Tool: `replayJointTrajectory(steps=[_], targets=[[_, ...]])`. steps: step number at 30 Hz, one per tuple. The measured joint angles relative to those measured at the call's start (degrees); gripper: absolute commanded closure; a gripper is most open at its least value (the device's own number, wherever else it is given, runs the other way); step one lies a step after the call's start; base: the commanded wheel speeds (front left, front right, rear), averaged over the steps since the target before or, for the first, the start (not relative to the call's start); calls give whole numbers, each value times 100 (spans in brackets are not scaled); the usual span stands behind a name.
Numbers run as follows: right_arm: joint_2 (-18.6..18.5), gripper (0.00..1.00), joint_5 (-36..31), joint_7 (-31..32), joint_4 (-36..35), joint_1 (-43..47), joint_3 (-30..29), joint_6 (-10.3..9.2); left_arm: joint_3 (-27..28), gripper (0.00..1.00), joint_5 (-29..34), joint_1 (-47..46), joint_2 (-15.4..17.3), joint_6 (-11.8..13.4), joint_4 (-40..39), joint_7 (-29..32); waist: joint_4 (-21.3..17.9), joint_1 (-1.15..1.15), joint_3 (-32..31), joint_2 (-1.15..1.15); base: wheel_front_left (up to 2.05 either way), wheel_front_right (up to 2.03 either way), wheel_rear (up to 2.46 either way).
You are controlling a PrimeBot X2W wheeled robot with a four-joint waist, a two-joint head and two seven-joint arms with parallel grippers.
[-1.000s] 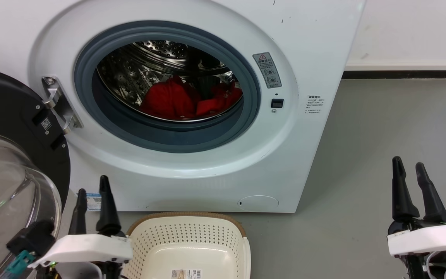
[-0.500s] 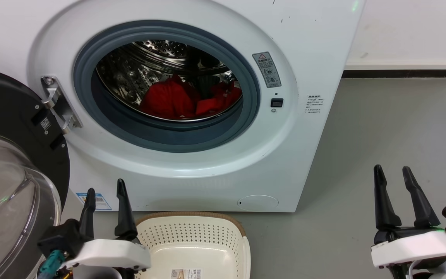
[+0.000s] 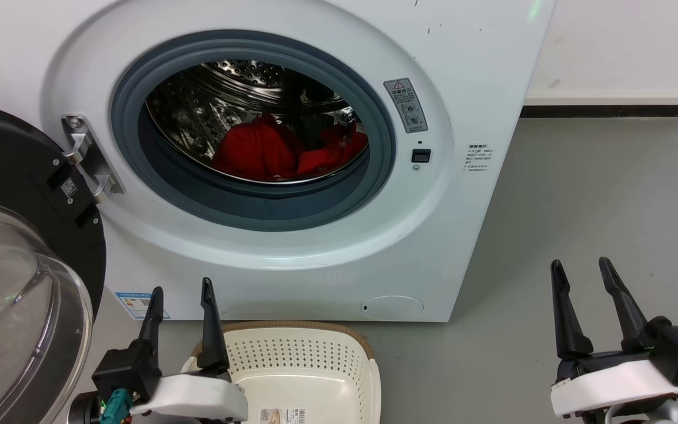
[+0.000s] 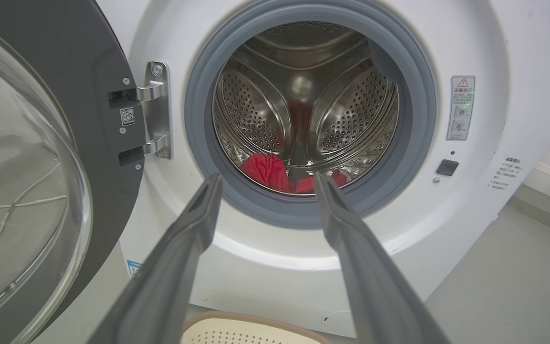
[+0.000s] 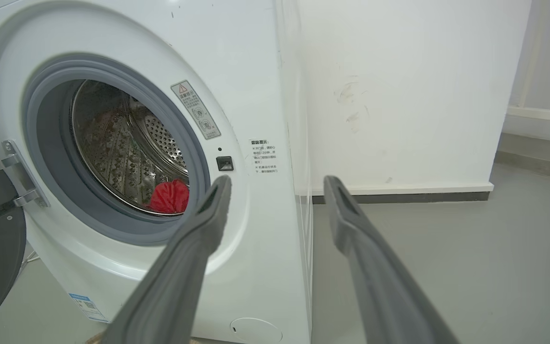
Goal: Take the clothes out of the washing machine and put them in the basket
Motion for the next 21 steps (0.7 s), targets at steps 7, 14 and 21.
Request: replayJointTrajectory(steps=[7, 14, 21], targets=[[0, 0, -353, -83, 0, 58, 36, 0, 92, 0, 133, 75, -96, -301, 37, -100, -4, 0, -5, 0, 0, 0, 0], [-1, 0, -650, -172, 31, 91, 67, 0, 372, 0, 338, 186, -276, -813, 240, -178, -12, 0, -26, 0, 0, 0, 0], [-1, 0, -816, -242, 98, 126, 30, 0, 463, 0, 825, 209, -389, -996, 253, -253, -16, 0, -32, 0, 0, 0, 0]])
